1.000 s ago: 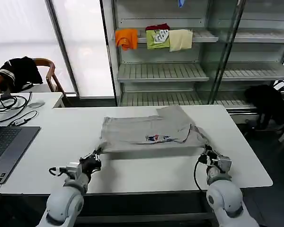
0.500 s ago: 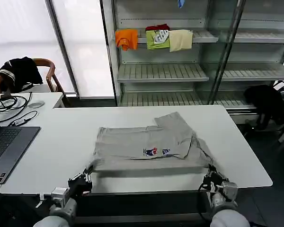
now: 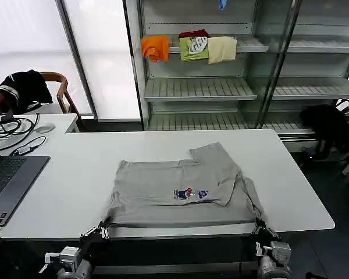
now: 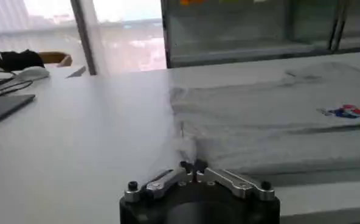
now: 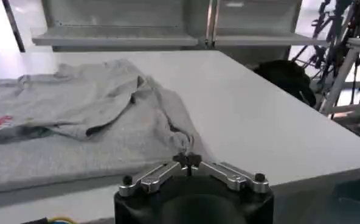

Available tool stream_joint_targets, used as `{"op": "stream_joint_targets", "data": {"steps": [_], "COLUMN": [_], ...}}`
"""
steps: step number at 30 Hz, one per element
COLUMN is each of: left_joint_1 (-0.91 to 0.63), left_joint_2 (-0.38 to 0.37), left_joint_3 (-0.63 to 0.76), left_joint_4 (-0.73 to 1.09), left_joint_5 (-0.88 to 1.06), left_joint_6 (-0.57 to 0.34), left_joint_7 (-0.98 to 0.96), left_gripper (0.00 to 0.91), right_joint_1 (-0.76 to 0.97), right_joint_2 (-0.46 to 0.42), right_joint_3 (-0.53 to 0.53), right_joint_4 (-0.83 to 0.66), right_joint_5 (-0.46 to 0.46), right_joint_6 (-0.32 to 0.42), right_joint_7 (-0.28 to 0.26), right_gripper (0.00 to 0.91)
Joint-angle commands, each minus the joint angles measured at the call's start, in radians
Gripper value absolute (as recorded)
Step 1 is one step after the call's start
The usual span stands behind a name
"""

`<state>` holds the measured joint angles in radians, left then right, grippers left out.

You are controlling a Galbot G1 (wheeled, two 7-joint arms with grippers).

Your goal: Fold and organize the clothes.

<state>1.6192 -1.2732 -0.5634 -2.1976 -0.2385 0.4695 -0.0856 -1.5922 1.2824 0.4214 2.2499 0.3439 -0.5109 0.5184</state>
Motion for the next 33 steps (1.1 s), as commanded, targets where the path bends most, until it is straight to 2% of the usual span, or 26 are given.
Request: {"op": "stream_joint_targets", "data": {"steps": [1,6,11,13,14,16,17,19,20,22,27,30,33], "left_joint_1": [0.023,0.026,-0.019,-0.045,-0.072,-0.118,-0.159,-0.213,-0.258,-0.332,-0.606,-0.735,-0.857], "left_joint_2": [-0.008,-0.007,0.007,0.015,0.029,0.051,0.095,0.161,0.184,0.232,0.307,0.312,0.279], "left_joint_3": [0.001,-0.012,-0.059,-0.075,-0.094,-0.112,-0.131,-0.144,-0.142,-0.126,0.002,0.099,0.186], "left_joint_4": [-0.06,-0.138,-0.192,-0.198,-0.202,-0.203,-0.2,-0.181,-0.165,-0.125,0.137,0.257,0.372], "left_joint_5": [0.002,-0.023,-0.088,-0.116,-0.144,-0.18,-0.193,-0.195,-0.199,-0.204,-0.207,-0.219,-0.241], "left_joint_6": [0.006,0.026,0.062,0.065,0.065,0.075,0.086,0.087,0.09,0.093,0.099,0.102,0.107], "left_joint_7": [-0.003,-0.007,-0.014,-0.013,-0.007,0.01,0.019,0.043,0.057,0.091,0.11,0.127,0.136], "left_gripper": [0.907,0.907,0.907,0.907,0.907,0.907,0.907,0.907,0.907,0.907,0.907,0.907,0.907], "right_joint_1": [-0.056,-0.059,0.019,0.089,0.117,0.191,0.249,0.319,0.401,0.487,0.796,0.919,1.076], "right_joint_2": [-0.001,-0.006,0.005,0.003,-0.001,-0.023,-0.043,-0.072,-0.105,-0.135,-0.181,-0.188,-0.18], "right_joint_3": [-0.003,0.02,0.078,0.123,0.146,0.171,0.186,0.188,0.186,0.17,0.061,-0.03,-0.124], "right_joint_4": [0.064,0.136,0.112,0.077,0.057,0.023,-0.002,-0.033,-0.082,-0.136,-0.376,-0.469,-0.593], "right_joint_5": [-0.008,0.002,0.03,0.077,0.113,0.173,0.181,0.184,0.195,0.214,0.255,0.254,0.244], "right_joint_6": [0.015,0.022,0.018,0.027,0.037,0.051,0.037,0.02,-0.015,-0.025,-0.062,-0.068,-0.068], "right_joint_7": [0.01,0.029,0.03,-0.006,-0.043,-0.064,-0.084,-0.087,-0.095,-0.098,-0.124,-0.153,-0.19], "right_gripper": [0.907,0.907,0.907,0.907,0.907,0.907,0.907,0.907,0.907,0.907,0.907,0.907,0.907]}}
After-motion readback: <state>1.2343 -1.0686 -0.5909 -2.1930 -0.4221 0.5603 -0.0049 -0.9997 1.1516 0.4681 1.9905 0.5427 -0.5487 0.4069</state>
